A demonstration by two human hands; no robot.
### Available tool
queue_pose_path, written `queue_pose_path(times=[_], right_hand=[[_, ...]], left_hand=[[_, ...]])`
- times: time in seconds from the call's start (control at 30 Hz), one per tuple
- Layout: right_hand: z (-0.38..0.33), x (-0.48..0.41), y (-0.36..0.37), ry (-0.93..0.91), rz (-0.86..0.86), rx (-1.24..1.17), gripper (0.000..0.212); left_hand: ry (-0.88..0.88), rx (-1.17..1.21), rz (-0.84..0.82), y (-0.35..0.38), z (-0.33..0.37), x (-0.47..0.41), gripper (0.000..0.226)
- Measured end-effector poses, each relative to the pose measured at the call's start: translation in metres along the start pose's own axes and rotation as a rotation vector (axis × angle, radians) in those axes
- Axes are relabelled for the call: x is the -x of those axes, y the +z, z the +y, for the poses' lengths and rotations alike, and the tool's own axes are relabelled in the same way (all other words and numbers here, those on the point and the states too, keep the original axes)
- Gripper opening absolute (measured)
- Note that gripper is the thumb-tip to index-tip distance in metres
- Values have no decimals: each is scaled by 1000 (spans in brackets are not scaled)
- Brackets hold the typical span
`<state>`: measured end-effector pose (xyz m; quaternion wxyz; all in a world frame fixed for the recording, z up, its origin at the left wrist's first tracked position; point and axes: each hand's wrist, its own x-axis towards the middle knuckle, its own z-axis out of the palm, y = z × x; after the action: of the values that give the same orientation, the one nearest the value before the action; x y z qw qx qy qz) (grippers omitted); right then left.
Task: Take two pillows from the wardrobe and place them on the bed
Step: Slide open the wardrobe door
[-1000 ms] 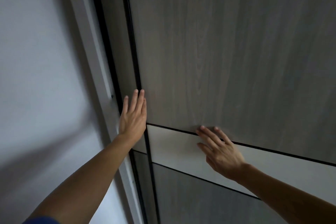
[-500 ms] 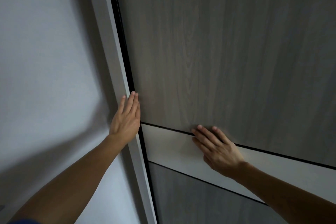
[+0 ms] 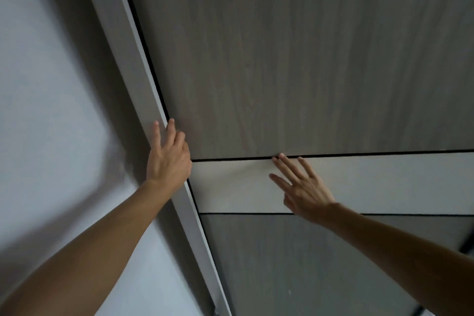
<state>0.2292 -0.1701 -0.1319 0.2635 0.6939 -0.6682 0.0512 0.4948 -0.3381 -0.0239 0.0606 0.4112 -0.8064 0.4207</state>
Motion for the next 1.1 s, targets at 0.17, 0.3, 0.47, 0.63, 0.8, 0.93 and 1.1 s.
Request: queue_pose_path(times=[0.17, 0.3, 0.47, 0.63, 0.8, 0.93, 1.1], right_hand=[[40, 78, -16, 176, -106, -40, 52], [81, 158, -32, 353, -271, -75, 38], [145, 289, -53, 517, -379, -30, 34], [214, 423, -72, 711, -456, 18, 32], [257, 522, -79, 861, -556, 19, 30], [284, 563, -69, 937, -579, -22, 29], [329, 594, -32, 937, -611, -57, 28]], left_hand=[[47, 371, 41, -25, 64, 11, 18], [170, 592, -77, -66, 154, 11, 13], [342, 748, -117, -141, 297, 18, 17], [490, 877, -115, -227, 435, 31, 22], [650, 910, -164, -287, 536, 53, 24], [721, 916, -208, -310, 598, 49, 23], [768, 960, -307, -320, 686, 21, 23]])
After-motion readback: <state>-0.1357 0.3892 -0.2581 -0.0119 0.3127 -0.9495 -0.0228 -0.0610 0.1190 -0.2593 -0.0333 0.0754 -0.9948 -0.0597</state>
